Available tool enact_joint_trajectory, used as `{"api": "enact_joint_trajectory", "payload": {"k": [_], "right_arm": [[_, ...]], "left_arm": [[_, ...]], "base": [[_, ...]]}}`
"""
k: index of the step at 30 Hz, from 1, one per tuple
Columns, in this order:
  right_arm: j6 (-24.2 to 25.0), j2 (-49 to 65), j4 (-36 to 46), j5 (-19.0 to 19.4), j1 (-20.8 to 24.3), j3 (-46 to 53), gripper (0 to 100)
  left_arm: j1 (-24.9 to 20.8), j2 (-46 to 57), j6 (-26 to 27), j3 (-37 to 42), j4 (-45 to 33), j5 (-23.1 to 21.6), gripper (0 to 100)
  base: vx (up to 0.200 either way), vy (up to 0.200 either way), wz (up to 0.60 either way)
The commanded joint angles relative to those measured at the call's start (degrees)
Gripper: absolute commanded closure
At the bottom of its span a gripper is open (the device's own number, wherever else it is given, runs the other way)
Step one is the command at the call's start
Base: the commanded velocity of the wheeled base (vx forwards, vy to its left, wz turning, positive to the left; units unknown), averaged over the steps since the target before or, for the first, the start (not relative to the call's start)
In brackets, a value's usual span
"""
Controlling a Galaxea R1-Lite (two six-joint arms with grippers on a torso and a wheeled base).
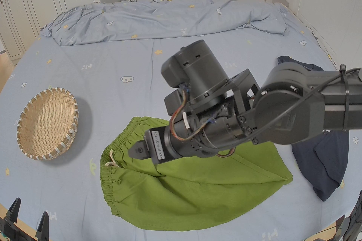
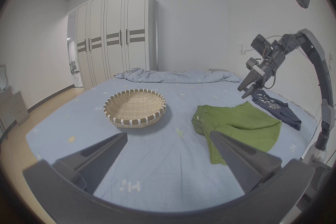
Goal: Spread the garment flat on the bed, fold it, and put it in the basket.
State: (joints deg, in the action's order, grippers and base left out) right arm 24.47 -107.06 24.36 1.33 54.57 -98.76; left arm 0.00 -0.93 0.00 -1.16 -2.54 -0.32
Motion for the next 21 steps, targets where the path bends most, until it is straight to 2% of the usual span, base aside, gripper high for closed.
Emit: {"api": "enact_joint_trajectory", "payload": {"k": [1,5,9,10,11,12,13,14,15,16,18,19,21], "right_arm": [[0.2,4.8,-0.3,0.3,-5.3,6.1,0],[0.1,9.8,-0.4,0.6,-10.2,12.4,0],[0.1,13.0,-0.8,0.6,-12.4,16.3,0],[0.1,15.0,-1.7,0.5,-13.2,19.1,0],[0.0,15.4,-1.8,0.4,-13.2,19.7,0],[-0.1,16.3,-2.1,0.3,-13.2,21.1,0],[-0.1,17.1,-2.6,0.1,-13.3,22.2,0],[0.1,17.5,-3.1,0.1,-13.3,22.9,0],[0.3,18.0,-3.5,0.0,-13.9,23.7,0],[0.3,18.5,-3.5,-0.2,-14.3,24.3,0],[0.3,20.1,-3.8,-0.8,-15.6,27.5,0],[0.2,20.6,-4.3,-1.0,-17.1,29.4,0],[0.4,20.7,-6.3,-1.1,-19.5,32.0,0]], "left_arm": [[0.0,0.9,-0.1,-0.1,0.0,0.1,0],[-0.1,0.9,2.2,0.0,0.3,-0.2,0],[-0.1,0.9,2.4,0.2,1.0,-0.4,0],[0.0,0.3,1.1,-1.8,5.9,-0.1,0],[0.0,0.4,-0.5,-4.8,7.5,-0.6,0],[-1.0,-2.1,-8.3,-16.9,10.8,-0.8,0],[-2.0,-6.4,-16.3,-27.8,9.7,-1.2,0],[-3.5,-10.6,-22.1,-36.3,5.8,-1.5,0],[-4.6,-14.6,-23.5,-42.3,-1.0,-2.3,0],[-5.5,-16.4,-23.2,-43.9,-5.3,-3.4,0],[-9.9,-21.0,-22.4,-43.6,-15.2,-9.7,0],[-12.8,-23.9,-22.6,-41.8,-17.5,-13.7,0],[-16.7,-27.8,-23.2,-38.6,-17.7,-18.1,0]], "base": [[0.000,0.000,0.00],[0.000,0.000,0.00],[0.000,0.000,0.00],[0.000,0.000,0.00],[0.000,0.000,0.00],[0.000,0.000,0.00],[0.000,0.000,0.00],[0.000,0.000,0.00],[0.000,0.000,0.00],[0.000,0.000,0.00],[0.000,0.000,0.00],[0.000,0.000,0.00],[0.000,0.000,0.00]]}}
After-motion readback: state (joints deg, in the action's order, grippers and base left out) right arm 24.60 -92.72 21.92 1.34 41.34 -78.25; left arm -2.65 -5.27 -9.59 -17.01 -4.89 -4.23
